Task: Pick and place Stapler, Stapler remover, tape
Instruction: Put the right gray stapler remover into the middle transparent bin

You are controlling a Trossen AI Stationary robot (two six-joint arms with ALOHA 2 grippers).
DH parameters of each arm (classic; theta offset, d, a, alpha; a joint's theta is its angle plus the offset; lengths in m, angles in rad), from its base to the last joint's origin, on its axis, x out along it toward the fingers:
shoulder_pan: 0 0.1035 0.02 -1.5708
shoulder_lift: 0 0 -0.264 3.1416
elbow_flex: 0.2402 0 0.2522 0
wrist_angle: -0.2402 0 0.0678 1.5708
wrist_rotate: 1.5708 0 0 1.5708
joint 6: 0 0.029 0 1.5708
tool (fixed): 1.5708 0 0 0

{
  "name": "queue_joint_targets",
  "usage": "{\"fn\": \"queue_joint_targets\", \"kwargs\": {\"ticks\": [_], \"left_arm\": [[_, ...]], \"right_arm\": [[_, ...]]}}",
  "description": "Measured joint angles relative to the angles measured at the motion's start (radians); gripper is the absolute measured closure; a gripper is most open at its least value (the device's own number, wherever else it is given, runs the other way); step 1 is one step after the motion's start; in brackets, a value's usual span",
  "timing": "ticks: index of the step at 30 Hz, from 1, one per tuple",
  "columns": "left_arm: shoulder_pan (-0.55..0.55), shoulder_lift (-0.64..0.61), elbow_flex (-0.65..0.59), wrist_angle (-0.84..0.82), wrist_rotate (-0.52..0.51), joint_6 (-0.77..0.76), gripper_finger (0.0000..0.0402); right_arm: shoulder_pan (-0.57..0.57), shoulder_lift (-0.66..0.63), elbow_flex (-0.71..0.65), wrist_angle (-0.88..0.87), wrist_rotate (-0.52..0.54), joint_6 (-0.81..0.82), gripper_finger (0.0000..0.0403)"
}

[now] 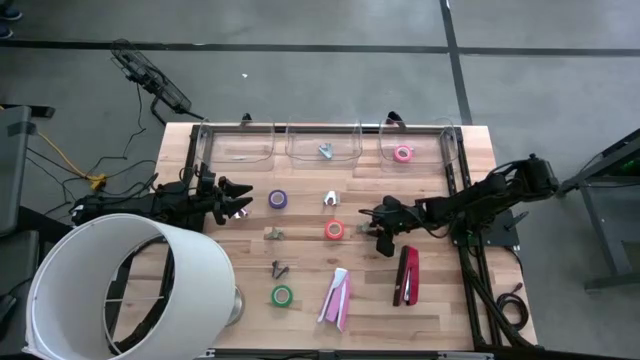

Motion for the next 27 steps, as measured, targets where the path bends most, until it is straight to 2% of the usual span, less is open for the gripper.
{"fn": "queue_joint_targets", "kwargs": {"ticks": [7, 13, 20, 27], "left_arm": [[0.0, 0.0, 0.0, 0.0, 0.0, 0.0, 0.0105], [0.0, 0.0, 0.0, 0.0, 0.0, 0.0, 0.0105], [0.0, 0.0, 0.0, 0.0, 0.0, 0.0, 0.0105], [0.0, 0.0, 0.0, 0.0, 0.0, 0.0, 0.0105]], "right_arm": [[-0.004, -0.006, 0.0, 0.0, -0.013, -0.002, 0.0363], [-0.038, -0.029, 0.047, -0.032, -0.068, -0.003, 0.0365], [-0.133, -0.029, 0.226, -0.16, -0.146, -0.08, 0.0354], [-0.264, -0.029, 0.491, -0.42, -0.136, -0.258, 0.036]]}}
